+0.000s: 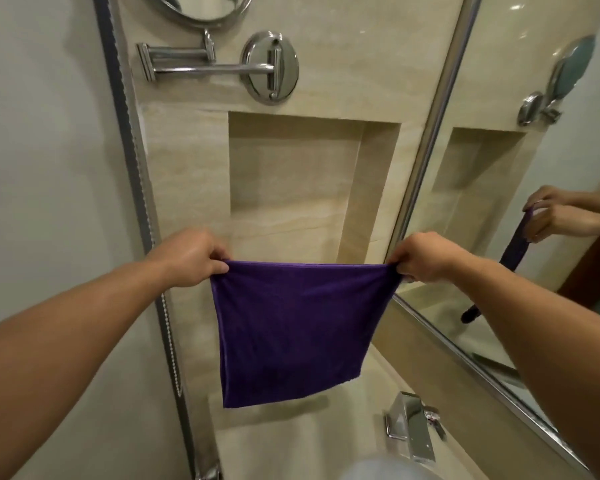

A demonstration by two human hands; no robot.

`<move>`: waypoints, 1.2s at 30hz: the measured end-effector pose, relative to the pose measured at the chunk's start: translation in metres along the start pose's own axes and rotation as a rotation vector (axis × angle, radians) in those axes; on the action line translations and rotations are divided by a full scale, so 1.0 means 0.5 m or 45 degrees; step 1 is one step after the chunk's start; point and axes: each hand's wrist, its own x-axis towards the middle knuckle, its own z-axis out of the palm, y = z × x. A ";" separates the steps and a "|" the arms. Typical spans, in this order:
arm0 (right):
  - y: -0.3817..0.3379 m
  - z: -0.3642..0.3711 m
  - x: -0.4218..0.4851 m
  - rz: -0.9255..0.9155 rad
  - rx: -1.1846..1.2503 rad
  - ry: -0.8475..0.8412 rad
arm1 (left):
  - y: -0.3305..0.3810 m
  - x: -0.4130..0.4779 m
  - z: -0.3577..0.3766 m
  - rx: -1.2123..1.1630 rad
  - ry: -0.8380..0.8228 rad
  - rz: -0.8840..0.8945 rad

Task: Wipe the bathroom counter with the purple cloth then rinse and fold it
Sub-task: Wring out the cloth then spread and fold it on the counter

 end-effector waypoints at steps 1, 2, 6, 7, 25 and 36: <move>-0.007 0.013 0.013 0.000 -0.010 -0.014 | -0.010 0.008 0.011 0.033 0.006 -0.041; -0.013 0.028 0.031 0.002 -0.010 -0.026 | -0.021 0.016 0.023 0.037 0.023 -0.085; -0.024 0.072 0.083 0.087 0.146 0.067 | -0.036 0.044 0.059 -0.438 0.152 -0.283; -0.022 0.080 0.090 0.101 0.162 0.105 | -0.036 0.046 0.066 -0.573 0.197 -0.299; 0.103 0.559 -0.176 -0.024 0.237 -0.407 | 0.001 -0.326 0.492 -0.588 -0.362 -0.424; 0.125 0.589 -0.220 -0.047 0.214 -0.734 | 0.012 -0.392 0.545 -0.742 -0.653 -0.456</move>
